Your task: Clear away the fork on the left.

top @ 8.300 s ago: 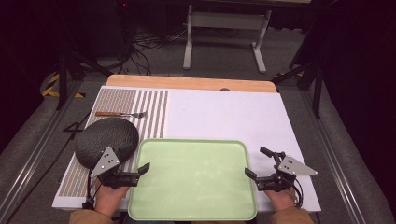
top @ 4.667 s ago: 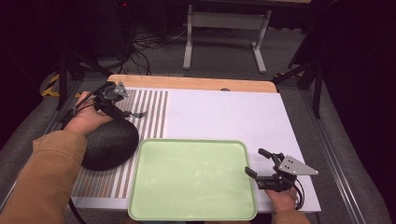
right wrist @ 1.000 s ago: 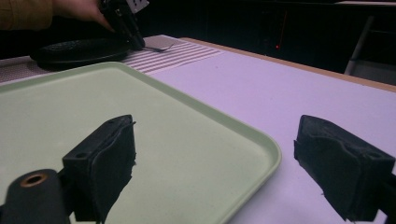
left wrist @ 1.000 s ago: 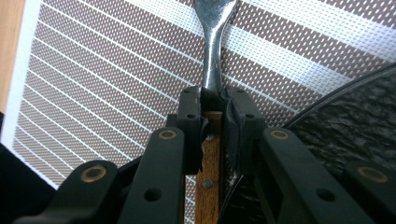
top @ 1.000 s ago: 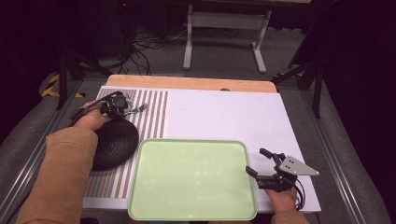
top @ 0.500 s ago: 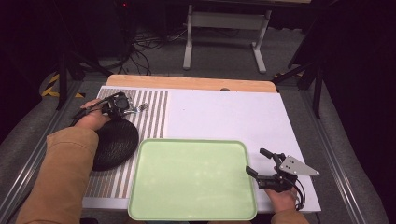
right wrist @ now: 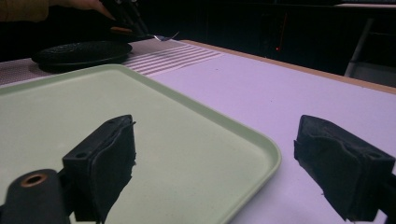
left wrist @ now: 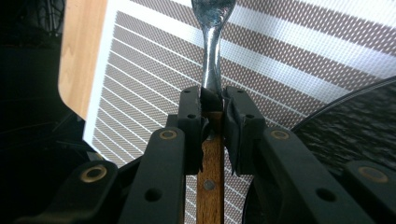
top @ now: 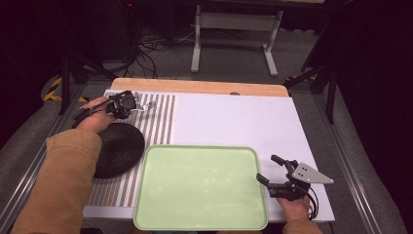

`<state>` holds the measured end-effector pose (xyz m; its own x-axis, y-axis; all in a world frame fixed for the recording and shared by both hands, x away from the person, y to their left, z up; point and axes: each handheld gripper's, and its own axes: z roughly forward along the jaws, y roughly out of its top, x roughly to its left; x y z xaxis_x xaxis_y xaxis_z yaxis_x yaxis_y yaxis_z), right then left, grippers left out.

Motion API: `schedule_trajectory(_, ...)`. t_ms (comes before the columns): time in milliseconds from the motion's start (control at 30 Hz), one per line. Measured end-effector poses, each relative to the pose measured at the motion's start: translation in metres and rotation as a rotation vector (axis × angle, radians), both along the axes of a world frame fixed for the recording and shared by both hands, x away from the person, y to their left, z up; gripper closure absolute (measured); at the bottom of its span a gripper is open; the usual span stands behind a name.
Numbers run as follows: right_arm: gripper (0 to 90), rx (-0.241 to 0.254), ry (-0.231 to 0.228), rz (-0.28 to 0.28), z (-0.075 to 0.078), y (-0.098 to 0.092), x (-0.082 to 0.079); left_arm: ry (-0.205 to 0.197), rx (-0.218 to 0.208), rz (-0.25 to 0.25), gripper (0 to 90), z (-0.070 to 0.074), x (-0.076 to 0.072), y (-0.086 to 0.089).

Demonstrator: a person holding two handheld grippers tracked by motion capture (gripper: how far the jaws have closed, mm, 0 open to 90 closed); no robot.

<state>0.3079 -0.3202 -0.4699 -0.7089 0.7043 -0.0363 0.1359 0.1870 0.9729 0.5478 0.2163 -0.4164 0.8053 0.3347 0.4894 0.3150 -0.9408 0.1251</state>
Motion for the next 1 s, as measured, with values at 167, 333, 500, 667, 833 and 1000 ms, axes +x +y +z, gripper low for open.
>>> schedule_trajectory(167, 13.2, 0.0, -0.001, 0.0, 0.0, 0.0, 0.0, -0.014, -0.038, 0.018, 77.9, 0.012, -0.005, -0.005)
schedule_trajectory(333, 13.2, 0.002, -0.003, 0.002, 0.0, 0.0, 0.0, -0.027, -0.05, 0.01, 78.0, 0.028, -0.014, -0.009)
schedule_trajectory(500, 13.2, 0.003, -0.005, 0.004, 0.0, 0.0, 0.0, -0.026, -0.08, 0.034, 78.0, 0.038, -0.024, -0.011)
schedule_trajectory(667, 13.2, 0.01, -0.007, 0.002, 0.0, -0.001, 0.0, -0.026, -0.102, 0.018, 77.9, 0.051, -0.039, -0.014)
schedule_trajectory(833, 13.2, 0.012, -0.008, 0.003, 0.0, -0.001, 0.0, -0.02, -0.115, 0.032, 77.9, 0.06, -0.054, -0.019)
schedule_trajectory(1000, 13.2, 0.012, -0.007, 0.003, 0.0, -0.001, 0.0, -0.016, -0.145, 0.027, 77.9, 0.071, -0.077, -0.03)
